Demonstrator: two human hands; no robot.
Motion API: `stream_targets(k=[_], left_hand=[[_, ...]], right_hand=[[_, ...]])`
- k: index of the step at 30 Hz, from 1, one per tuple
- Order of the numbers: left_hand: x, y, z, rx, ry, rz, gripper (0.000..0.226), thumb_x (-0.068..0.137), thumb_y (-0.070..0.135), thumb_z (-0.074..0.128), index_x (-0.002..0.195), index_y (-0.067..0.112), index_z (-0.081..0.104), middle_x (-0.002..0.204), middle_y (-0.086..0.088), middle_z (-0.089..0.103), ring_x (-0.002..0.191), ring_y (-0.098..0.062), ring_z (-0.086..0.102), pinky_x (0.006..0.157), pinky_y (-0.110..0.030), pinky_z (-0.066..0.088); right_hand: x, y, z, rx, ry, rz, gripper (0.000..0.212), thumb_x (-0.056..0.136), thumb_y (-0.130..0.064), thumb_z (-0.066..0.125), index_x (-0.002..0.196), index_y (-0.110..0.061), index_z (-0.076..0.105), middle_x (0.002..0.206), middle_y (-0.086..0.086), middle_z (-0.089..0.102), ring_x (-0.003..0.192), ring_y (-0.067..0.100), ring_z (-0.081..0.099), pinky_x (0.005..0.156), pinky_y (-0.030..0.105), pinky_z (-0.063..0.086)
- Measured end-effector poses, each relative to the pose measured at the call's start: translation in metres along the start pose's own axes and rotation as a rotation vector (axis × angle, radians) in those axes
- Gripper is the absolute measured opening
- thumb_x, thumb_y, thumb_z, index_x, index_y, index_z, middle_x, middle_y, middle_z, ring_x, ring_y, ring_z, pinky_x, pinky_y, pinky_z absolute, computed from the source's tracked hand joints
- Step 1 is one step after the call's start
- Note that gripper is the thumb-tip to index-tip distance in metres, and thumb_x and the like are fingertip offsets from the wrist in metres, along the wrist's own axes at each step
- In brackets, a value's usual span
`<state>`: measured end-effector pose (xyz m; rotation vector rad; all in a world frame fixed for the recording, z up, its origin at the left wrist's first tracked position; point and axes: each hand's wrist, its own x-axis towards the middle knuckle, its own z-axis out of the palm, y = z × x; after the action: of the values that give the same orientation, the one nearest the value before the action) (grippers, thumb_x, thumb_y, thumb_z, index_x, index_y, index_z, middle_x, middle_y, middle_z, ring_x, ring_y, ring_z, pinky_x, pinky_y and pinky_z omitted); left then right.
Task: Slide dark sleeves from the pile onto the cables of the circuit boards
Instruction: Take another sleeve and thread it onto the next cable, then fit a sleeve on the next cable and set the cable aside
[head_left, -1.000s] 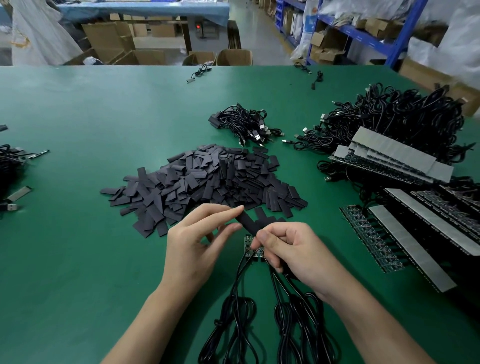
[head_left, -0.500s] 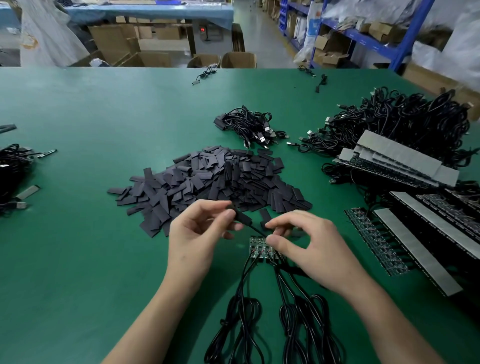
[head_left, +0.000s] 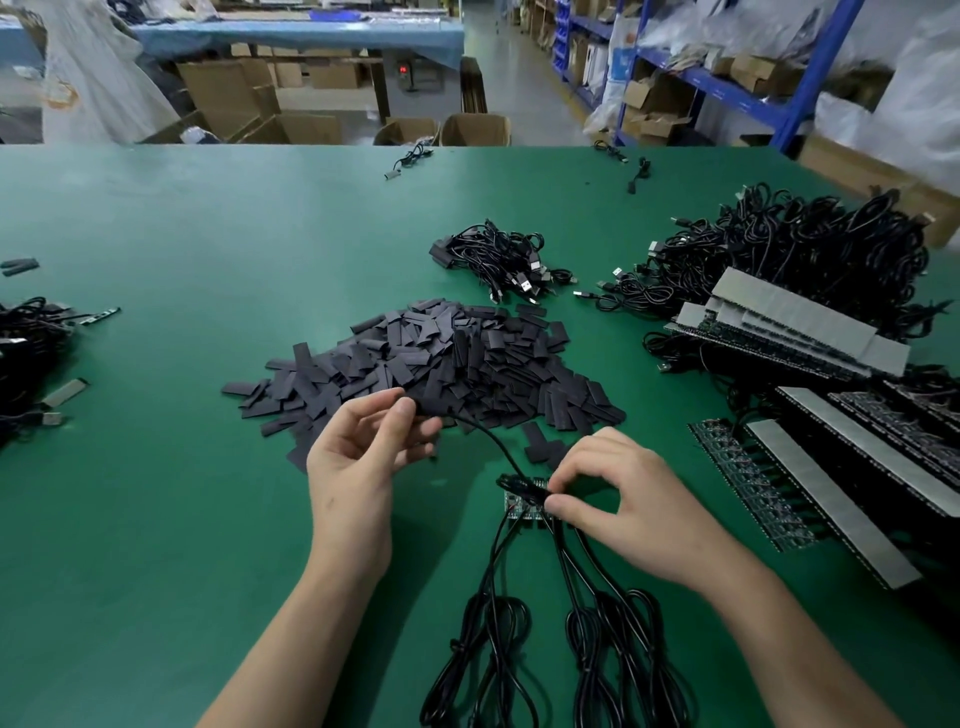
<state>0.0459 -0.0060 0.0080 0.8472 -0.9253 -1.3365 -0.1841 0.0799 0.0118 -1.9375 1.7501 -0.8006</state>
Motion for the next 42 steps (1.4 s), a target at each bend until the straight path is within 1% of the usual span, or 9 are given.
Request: stream_targets(k=[4,8,12,17,23,29,36,39,42], left_hand=[[0.001,0.001,-0.001,0.096,-0.067,-0.028,0.037,0.091,0.024,0.070,0.128,0.020,0.064,0.102,-0.006,0.079,0.088,-0.018,0.077,0.071,-0.024,0.060],[-0.003,-0.007,-0.001,0.680,-0.287,0.082,0.023,0.093,0.029,0.073,0.116,0.032,0.072,0.094,0.010,0.076,0.085,-0.005,0.070,0.078,-0.023,0.054],[-0.014,-0.010,0.006,1.204,-0.555,0.245,0.049,0.087,0.073,0.057,0.120,0.040,0.072,0.105,0.024,0.061,0.101,0.003,0.058,0.090,-0.028,0.051],[-0.013,-0.009,0.002,1.322,-0.673,0.261,0.069,0.079,0.087,0.047,0.128,0.043,0.065,0.110,0.022,0.047,0.112,-0.001,0.046,0.098,-0.029,0.043],[-0.012,-0.013,0.003,1.300,-0.667,0.271,0.057,0.078,0.080,0.054,0.122,0.044,0.061,0.110,0.024,0.047,0.109,0.001,0.044,0.093,-0.025,0.038],[-0.009,-0.016,0.005,1.168,-0.645,0.241,0.037,0.084,0.071,0.057,0.108,0.044,0.058,0.097,0.027,0.059,0.099,0.006,0.052,0.089,-0.020,0.037],[-0.008,-0.014,0.006,0.821,-0.499,-0.018,0.013,0.087,0.029,0.081,0.082,0.036,0.072,0.076,0.020,0.069,0.072,0.001,0.064,0.071,-0.013,0.046],[-0.007,-0.011,0.006,0.699,-0.486,-0.085,0.007,0.088,0.023,0.081,0.087,0.028,0.076,0.074,0.012,0.068,0.071,-0.003,0.062,0.072,-0.020,0.050],[-0.006,-0.008,0.006,0.603,-0.474,-0.136,0.006,0.089,0.017,0.080,0.089,0.022,0.078,0.075,0.005,0.070,0.074,-0.012,0.065,0.079,-0.033,0.055]], right_hand=[[0.003,-0.004,-0.014,0.240,0.047,0.071,0.007,0.096,-0.036,0.067,0.091,-0.037,0.071,0.096,-0.017,0.074,0.093,0.003,0.068,0.080,0.019,0.050],[0.031,-0.008,-0.037,0.331,0.232,0.110,0.011,0.101,-0.019,0.063,0.093,-0.020,0.070,0.088,-0.006,0.078,0.076,0.013,0.076,0.073,0.022,0.059],[0.095,-0.010,-0.063,0.111,0.300,0.154,0.013,0.103,-0.027,0.062,0.095,-0.019,0.068,0.085,-0.006,0.076,0.061,0.011,0.074,0.074,0.032,0.062],[0.185,-0.011,-0.080,-0.129,0.316,0.162,0.016,0.104,-0.030,0.061,0.097,-0.018,0.068,0.089,-0.005,0.076,0.051,0.006,0.070,0.066,0.035,0.059],[0.278,-0.011,-0.073,-0.141,0.391,0.231,0.016,0.103,-0.024,0.063,0.099,-0.011,0.072,0.089,0.004,0.076,0.064,0.014,0.075,0.070,0.026,0.058],[0.310,0.001,-0.055,-0.220,0.338,0.324,0.024,0.096,-0.004,0.059,0.110,-0.016,0.075,0.124,0.007,0.070,0.114,0.026,0.065,0.097,0.038,0.055],[0.233,-0.008,-0.038,-0.097,0.426,0.179,0.018,0.099,-0.011,0.058,0.106,-0.019,0.073,0.115,0.006,0.062,0.097,0.018,0.062,0.090,0.029,0.053],[0.156,-0.026,-0.024,0.027,0.258,0.080,0.010,0.101,-0.027,0.062,0.103,-0.026,0.072,0.104,-0.009,0.070,0.085,0.004,0.063,0.073,0.005,0.045],[0.080,-0.030,-0.008,0.208,0.057,0.101,0.016,0.096,-0.049,0.062,0.099,-0.037,0.072,0.097,-0.019,0.074,0.087,0.002,0.068,0.076,0.019,0.053]])
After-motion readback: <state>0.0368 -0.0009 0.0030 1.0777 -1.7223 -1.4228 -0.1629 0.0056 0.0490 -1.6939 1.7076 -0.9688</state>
